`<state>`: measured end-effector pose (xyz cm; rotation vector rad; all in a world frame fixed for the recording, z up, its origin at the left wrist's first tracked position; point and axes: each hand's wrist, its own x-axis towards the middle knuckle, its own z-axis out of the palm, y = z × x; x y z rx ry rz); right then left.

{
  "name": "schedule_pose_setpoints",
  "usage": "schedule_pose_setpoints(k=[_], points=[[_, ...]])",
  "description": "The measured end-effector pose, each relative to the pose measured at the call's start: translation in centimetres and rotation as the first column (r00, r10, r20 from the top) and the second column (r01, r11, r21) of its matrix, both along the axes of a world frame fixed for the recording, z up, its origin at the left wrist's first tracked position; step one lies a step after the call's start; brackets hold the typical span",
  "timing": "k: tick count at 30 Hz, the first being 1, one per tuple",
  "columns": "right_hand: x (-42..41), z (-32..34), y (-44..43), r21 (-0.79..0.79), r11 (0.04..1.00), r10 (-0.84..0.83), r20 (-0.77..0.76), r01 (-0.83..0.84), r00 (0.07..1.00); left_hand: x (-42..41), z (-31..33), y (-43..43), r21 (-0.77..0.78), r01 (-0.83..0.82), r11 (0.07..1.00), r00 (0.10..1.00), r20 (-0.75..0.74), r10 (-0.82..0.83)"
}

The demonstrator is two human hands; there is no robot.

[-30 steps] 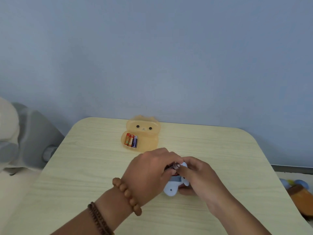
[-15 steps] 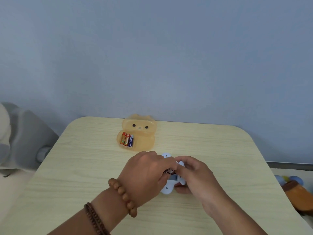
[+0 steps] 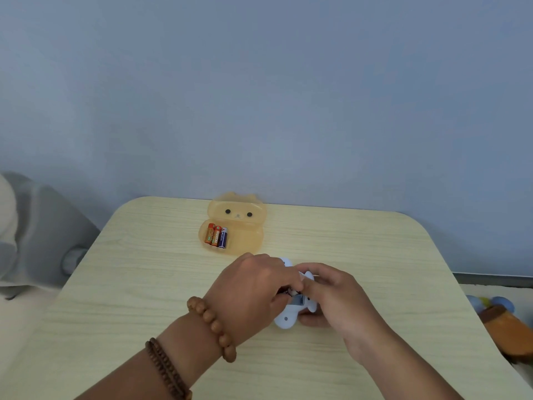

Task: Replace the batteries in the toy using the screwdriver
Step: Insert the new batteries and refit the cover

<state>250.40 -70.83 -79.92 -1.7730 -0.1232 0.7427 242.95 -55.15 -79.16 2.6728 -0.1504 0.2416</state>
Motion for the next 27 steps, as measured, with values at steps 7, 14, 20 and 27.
schedule_pose_setpoints(k=[7, 14, 20, 27], points=[[0.6, 0.3, -0.1, -0.011, 1.000, -0.008, -0.135, 0.007, 0.991, 0.3, 0.3, 0.0, -0.003, 0.025, 1.000, 0.999, -0.023, -0.025], [1.3, 0.7, 0.1, -0.036, 0.999, -0.042, -0.192, 0.036, 0.981, 0.6, -0.3, -0.3, 0.085, 0.071, 0.994, 0.997, 0.033, -0.074], [1.2, 0.6, 0.0, -0.031, 0.999, -0.040, -0.190, 0.035, 0.981, 0.4, -0.6, -0.2, 0.103, 0.074, 0.992, 0.993, 0.081, -0.083], [1.0, 1.1, 0.1, -0.033, 0.999, 0.002, -0.174, -0.008, 0.985, 0.2, -0.1, -0.5, 0.063, -0.042, 0.997, 0.999, 0.000, 0.042]])
